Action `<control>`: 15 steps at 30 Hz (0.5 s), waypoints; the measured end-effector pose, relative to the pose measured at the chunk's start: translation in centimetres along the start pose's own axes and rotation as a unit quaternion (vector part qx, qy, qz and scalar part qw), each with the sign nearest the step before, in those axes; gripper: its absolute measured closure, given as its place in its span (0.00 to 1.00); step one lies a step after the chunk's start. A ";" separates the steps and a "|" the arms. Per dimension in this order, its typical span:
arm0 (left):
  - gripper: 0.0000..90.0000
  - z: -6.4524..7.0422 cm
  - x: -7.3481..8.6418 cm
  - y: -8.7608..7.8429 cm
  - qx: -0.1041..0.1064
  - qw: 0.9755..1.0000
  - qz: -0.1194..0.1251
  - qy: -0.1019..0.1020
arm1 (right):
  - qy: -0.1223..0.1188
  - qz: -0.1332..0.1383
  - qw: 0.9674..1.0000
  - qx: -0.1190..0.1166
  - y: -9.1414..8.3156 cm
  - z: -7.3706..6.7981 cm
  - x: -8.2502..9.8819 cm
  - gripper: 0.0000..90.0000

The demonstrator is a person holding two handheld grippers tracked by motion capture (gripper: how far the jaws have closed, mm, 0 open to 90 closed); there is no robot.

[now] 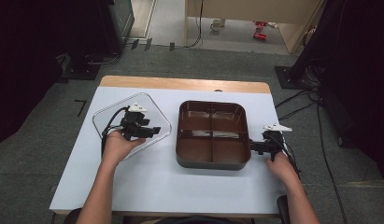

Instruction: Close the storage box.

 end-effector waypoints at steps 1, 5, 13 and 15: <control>0.44 -0.2 -0.1 0.0 -0.003 1.000 0.000 0.000 | 0.000 0.000 1.000 0.000 0.0 0.0 0.0 0.11; 0.44 -1.1 -0.5 -0.2 -0.011 1.000 0.006 -0.004 | 0.000 0.000 1.000 0.000 0.0 0.0 0.0 0.11; 0.43 -3.5 -0.6 -0.9 -0.031 0.999 0.018 -0.021 | 0.000 0.000 1.000 0.000 0.0 0.0 0.0 0.11; 0.43 -4.0 -0.5 -1.0 -0.040 0.999 0.018 -0.027 | 0.001 0.000 1.000 0.000 0.0 0.0 0.0 0.11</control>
Point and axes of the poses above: each handheld gripper's, and its own axes: y roughly forward along the jaws, x roughly out of its underside, z roughly to its right, the point moved 1 cm from there along y, roughly forward along the jaws, and after that the axes turned 4 degrees about -y, right-handed, at the moved point
